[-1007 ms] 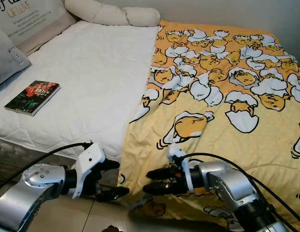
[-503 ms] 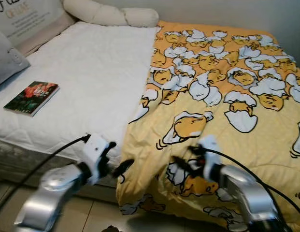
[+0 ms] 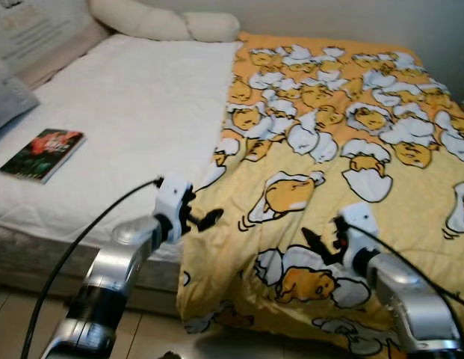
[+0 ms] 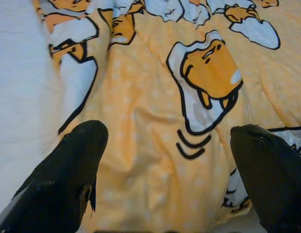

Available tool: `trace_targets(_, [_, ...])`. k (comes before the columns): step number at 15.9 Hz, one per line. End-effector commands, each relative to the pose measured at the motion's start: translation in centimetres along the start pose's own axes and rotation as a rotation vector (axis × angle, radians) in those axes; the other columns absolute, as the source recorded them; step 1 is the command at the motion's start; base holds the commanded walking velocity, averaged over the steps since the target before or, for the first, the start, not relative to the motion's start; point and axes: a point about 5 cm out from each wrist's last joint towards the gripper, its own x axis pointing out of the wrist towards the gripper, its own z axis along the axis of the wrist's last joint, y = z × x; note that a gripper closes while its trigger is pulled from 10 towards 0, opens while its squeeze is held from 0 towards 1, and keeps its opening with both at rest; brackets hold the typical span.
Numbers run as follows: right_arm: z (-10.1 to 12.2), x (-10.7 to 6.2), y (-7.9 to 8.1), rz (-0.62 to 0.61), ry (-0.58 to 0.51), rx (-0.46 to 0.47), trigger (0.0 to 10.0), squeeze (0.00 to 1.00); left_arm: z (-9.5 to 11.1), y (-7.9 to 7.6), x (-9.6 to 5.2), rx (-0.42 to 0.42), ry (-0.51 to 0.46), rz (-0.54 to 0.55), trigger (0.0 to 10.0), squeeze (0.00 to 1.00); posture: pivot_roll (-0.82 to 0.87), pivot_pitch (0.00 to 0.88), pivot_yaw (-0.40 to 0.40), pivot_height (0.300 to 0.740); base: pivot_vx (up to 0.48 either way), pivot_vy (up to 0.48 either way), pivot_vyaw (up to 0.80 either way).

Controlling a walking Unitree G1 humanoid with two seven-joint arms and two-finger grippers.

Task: Clean up the room

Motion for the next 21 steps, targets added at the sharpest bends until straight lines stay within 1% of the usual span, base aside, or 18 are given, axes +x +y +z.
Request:
trace_targets(1, [1.2, -0.8, -0.3, -0.029, -0.007, 0.011, 10.0, 0.0, 0.1, 0.3, 0.6, -0.001, 0.013, -0.016, 10.0, 1.0, -0.17, 0.073, -0.016, 0.74, 0.0, 0.0, 0.0])
trace_targets(2, [1.4, -1.1, -0.2, -0.024, -0.009, 0.01, 10.0, 0.0, 0.1, 0.4, 0.8, -0.01, 0.02, -0.027, 10.0, 1.0, -0.17, 0.082, -0.013, 0.74, 0.0, 0.0, 0.0])
trace_targets(4, [1.8, -2.2, 0.4, 0.015, -0.006, 0.029, 10.0, 0.0, -0.3, 0.7, 1.3, -0.034, 0.054, -0.088, 10.0, 1.0, -0.19, 0.124, -0.008, 0.74, 0.0, 0.0, 0.0])
trace_targets(5, [2.0, -2.9, 0.7, 0.067, 0.004, 0.025, 10.0, 0.0, -0.8, 1.3, 1.4, -0.043, 0.089, -0.091, 10.0, 1.0, -0.22, 0.177, 0.006, 0.74, 0.0, 0.0, 0.0])
trace_targets(6, [2.2, -3.4, 0.8, 0.106, 0.012, 0.007, 10.0, 0.0, -1.1, 1.8, 1.5, -0.05, 0.111, -0.078, 10.0, 1.0, -0.22, 0.197, 0.01, 0.74, 0.0, 0.0, 0.0])
trace_targets(9, [2.3, -4.3, 1.1, 0.181, 0.034, -0.02, 10.0, 0.0, -1.6, 2.5, 1.6, -0.07, 0.135, -0.053, 10.0, 1.0, -0.23, 0.224, 0.024, 0.74, 0.0, 0.0, 0.0])
trace_targets(10, [2.7, -4.7, 1.3, 0.199, 0.038, -0.03, 10.0, 0.0, -2.2, 2.9, 1.6, -0.04, 0.173, -0.017, 10.0, 1.0, -0.24, 0.226, 0.026, 0.74, 0.0, 0.0, 0.0])
trace_targets(11, [2.8, -4.9, 1.4, 0.201, 0.039, -0.03, 10.0, 0.0, -2.5, 3.0, 1.7, -0.04, 0.18, -0.005, 10.0, 0.05, -0.25, 0.225, 0.027, 0.74, 0.0, 0.0, 0.0])
trace_targets(12, [2.9, -5.0, 1.4, 0.205, 0.041, -0.03, 10.0, 0.0, -2.9, 3.0, 1.8, -0.051, 0.193, 0.013, 10.0, 0.0, -0.25, 0.224, 0.021, 0.74, 0.0, 0.0, 0.0])
trace_targets(14, [3.1, -5.2, 1.6, 0.23, 0.044, -0.04, 10.0, 0.0, -3.3, 3.1, 1.9, -0.062, 0.209, 0.056, 10.0, 0.0, -0.27, 0.217, 0.017, 0.74, 0.0, 0.0, 0.0])
trace_targets(15, [3.1, -5.4, 1.9, 0.26, 0.05, -0.053, 10.0, 0.0, -3.6, 3.5, 1.7, -0.067, 0.219, 0.114, 10.0, 0.0, -0.28, 0.217, 0.014, 0.74, 0.0, 0.0, 0.0])
trace_targets(16, [3.0, -5.6, 2.1, 0.28, 0.061, -0.06, 10.0, 0.0, -3.8, 3.9, 1.5, -0.083, 0.217, 0.163, 10.0, 0.0, -0.28, 0.207, 0.013, 0.74, 0.0, 0.0, 0.0])
trace_targets(17, [3.0, -5.7, 2.2, 0.292, 0.063, -0.059, 10.0, 0.0, -3.8, 4.0, 1.5, -0.102, 0.2, 0.177, 10.0, 0.0, -0.28, 0.198, 0.015, 0.74, 0.0, 0.0, 0.0])
trace_targets(18, [3.0, -6.0, 2.3, 0.319, 0.07, -0.057, 10.0, 0.0, -3.4, 3.8, 1.7, -0.176, 0.145, 0.16, 5.3, 0.0, -0.28, 0.19, 0.014, 0.74, 0.0, 0.0, 0.0])
trace_targets(19, [2.9, -6.1, 2.5, 0.338, 0.077, -0.056, 10.0, 0.0, -3.3, 3.7, 1.8, -0.187, 0.134, 0.145, 3.5, 0.0, -0.28, 0.185, 0.013, 0.74, 0.0, 0.0, 0.0])
trace_targets(20, [2.7, -6.2, 2.7, 0.367, 0.097, -0.075, 10.0, 0.0, -3.4, 3.2, 2.0, -0.202, 0.131, 0.106, 0.0, 0.0, -0.28, 0.182, 0.015, 0.74, 0.0, 0.0, 0.0])
trace_targets(21, [2.5, -6.3, 2.7, 0.381, 0.114, -0.088, 10.0, 0.0, -3.5, 2.8, 2.2, -0.201, 0.138, 0.071, 0.0, 0.0, -0.29, 0.181, 0.016, 0.74, 0.0, 0.0, 0.0])
